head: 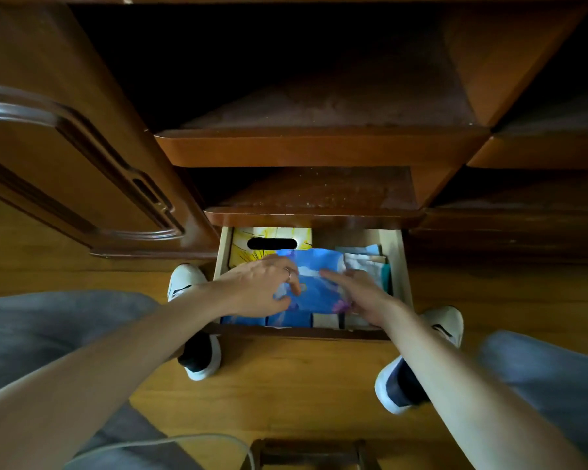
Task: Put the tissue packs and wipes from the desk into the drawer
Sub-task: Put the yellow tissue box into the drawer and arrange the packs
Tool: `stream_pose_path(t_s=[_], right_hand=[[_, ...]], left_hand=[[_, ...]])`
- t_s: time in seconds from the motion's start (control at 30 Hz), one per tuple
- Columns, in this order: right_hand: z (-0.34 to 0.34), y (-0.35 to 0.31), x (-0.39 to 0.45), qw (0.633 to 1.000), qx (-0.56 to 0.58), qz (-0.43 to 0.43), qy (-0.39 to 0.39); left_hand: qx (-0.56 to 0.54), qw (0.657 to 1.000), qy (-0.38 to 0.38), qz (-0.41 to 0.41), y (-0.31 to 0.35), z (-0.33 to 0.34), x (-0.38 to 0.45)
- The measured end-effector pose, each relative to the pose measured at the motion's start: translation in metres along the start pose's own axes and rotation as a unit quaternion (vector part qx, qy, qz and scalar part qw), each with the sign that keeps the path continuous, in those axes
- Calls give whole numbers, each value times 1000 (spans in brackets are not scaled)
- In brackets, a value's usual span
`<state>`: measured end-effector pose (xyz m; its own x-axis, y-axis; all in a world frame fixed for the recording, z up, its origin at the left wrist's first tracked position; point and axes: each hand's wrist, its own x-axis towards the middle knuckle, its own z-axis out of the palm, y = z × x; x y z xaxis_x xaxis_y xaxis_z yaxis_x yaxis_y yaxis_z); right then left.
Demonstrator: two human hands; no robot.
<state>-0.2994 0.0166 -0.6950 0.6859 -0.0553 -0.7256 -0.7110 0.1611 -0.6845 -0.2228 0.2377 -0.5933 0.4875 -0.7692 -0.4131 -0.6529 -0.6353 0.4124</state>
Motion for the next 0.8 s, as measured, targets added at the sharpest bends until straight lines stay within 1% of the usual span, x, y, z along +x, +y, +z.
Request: stream_pose_path(t_s=[0.03, 0.1, 0.17, 0.2, 0.27, 0.37, 0.43, 0.5, 0.57, 0.63, 0.7, 0.8], right_hand=[[-7, 5, 1, 999, 11, -1, 36], [-18, 6, 4, 996, 36, -10, 82], [-27, 0, 9, 993, 43, -14, 109], [-30, -4, 11, 993, 37, -10, 110], [-32, -9, 15, 996, 31, 4, 78], [-20, -8, 17, 999, 37, 20, 21], [2, -9, 19, 1000, 18, 19, -1], [33, -8, 21, 999, -31, 5, -9], [62, -3, 25, 998, -66, -8, -15], [80, 2, 29, 993, -108, -24, -37], [86, 1, 36, 980, -177, -63, -61], [87, -17, 51, 952, -278, -124, -36]], left_hand=[[-1, 1000, 11, 2, -1, 2, 0], [-10, 1000, 27, 4, -3, 5, 0], [6, 998, 55, 8, -5, 7, 0], [14, 998, 66, 7, -6, 7, 0], [20, 997, 76, -13, -8, 5, -1], [35, 991, 90, -88, -20, 3, -3], [45, 982, 96, -154, -34, 0, -6], [35, 972, 93, -213, -52, -1, -12], [14, 964, 79, -254, -69, 2, -19], [1, 964, 49, -262, -82, 10, -27], [-17, 969, 22, -245, -89, 19, -35], [-30, 973, 9, -230, -94, 31, -39]])
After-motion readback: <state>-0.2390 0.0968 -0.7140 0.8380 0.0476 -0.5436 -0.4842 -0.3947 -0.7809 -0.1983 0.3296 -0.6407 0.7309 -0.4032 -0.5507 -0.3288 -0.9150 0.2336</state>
